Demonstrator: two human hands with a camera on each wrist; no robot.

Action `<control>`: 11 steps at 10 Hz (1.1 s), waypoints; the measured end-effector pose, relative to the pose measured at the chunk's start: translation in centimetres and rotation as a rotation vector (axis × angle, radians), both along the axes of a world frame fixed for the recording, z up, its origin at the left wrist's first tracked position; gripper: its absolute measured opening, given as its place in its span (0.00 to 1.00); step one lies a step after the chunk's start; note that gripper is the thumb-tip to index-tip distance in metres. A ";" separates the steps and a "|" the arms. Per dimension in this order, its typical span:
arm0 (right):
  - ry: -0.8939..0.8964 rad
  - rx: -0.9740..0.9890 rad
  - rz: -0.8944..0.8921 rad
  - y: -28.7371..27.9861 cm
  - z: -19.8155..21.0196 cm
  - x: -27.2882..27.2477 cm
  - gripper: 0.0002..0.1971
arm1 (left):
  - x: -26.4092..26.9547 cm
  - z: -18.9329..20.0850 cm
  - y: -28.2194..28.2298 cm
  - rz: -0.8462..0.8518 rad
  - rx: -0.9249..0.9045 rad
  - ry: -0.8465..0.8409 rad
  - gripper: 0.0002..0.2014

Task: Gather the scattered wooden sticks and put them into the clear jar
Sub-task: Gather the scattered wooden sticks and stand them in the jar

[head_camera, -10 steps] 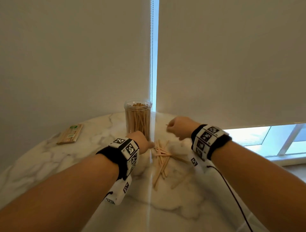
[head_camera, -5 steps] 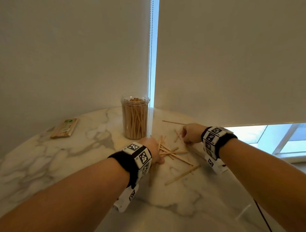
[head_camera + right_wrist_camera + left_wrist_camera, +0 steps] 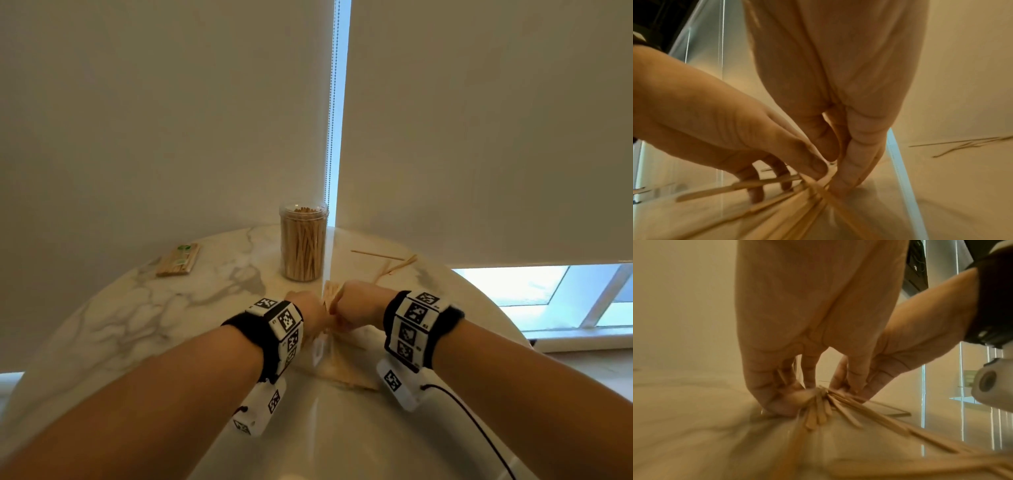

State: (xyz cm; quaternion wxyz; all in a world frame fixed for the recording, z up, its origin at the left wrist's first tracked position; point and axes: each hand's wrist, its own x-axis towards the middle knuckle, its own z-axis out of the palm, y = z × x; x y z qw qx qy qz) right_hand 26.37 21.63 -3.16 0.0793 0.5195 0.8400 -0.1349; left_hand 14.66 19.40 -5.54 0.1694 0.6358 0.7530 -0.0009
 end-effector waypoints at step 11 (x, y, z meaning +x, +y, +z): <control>-0.253 0.168 0.280 -1.9 -1.7 -0.9 0.21 | 0.1 -0.3 -4.8 -0.238 0.062 0.301 0.18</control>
